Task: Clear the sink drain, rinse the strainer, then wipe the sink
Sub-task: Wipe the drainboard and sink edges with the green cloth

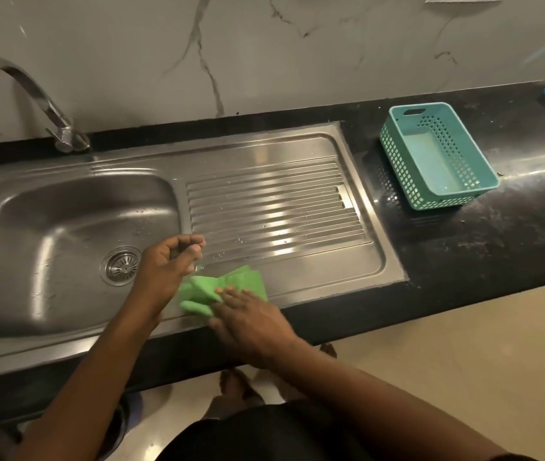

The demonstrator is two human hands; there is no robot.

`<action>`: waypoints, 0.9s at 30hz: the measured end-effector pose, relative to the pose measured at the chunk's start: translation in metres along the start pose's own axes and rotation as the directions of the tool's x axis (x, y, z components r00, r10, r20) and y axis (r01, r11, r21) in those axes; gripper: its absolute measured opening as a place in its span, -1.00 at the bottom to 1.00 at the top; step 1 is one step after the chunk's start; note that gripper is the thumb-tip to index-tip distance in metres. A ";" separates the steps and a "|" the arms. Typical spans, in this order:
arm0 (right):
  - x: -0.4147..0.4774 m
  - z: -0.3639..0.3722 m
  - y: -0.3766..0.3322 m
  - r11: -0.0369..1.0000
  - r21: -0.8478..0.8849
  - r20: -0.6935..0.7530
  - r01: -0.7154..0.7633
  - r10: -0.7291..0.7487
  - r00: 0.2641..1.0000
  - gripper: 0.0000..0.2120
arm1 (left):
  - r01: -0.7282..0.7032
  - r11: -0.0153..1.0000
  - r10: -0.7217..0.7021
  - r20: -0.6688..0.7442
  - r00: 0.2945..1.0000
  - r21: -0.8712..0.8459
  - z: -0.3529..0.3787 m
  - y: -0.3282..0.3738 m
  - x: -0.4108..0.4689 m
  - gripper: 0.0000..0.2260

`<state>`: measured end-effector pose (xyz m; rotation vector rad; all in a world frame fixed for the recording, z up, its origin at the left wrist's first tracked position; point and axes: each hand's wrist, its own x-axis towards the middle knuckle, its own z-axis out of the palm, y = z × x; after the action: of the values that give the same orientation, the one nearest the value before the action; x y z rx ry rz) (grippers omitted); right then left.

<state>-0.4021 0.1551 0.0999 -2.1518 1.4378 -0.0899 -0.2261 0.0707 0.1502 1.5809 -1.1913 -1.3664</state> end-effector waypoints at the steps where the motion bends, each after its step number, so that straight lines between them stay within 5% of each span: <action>1: -0.012 -0.007 0.016 0.999 0.008 -0.026 -0.041 0.041 0.999 -0.54 | 0.003 1.000 -0.003 0.006 1.000 0.002 -0.002 0.000 0.001 -0.82; 8: -0.096 -0.081 0.140 0.866 -0.037 -0.212 -0.499 0.481 0.851 -0.58 | -0.005 1.000 0.003 0.069 0.998 0.026 -0.009 -0.002 0.007 -0.83; 14: -0.088 -0.065 0.133 0.799 0.053 -0.363 -0.599 0.574 0.734 -0.65 | 0.014 1.000 -0.016 0.084 0.996 0.019 -0.014 -0.009 0.007 -0.82; 18: -0.054 -0.027 0.059 0.886 0.104 -0.342 -0.452 0.458 0.820 -0.68 | 0.025 1.000 -0.026 0.068 0.997 0.019 -0.025 -0.006 0.007 -0.83; 22: 0.005 0.020 -0.040 0.986 0.114 -0.240 -0.120 0.145 0.960 -0.79 | 0.028 0.999 -0.029 0.044 0.999 0.022 -0.028 0.001 0.008 -0.83; 27: 0.039 0.037 -0.073 0.997 -0.004 -0.144 0.083 -0.083 0.986 -0.73 | 0.024 0.999 -0.026 0.034 0.999 0.037 -0.032 0.006 0.007 -0.82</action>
<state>-0.3119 0.1563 0.0941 -2.2426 1.4254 -0.2832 -0.1955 0.0603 0.1597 1.6087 -1.2269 -1.4002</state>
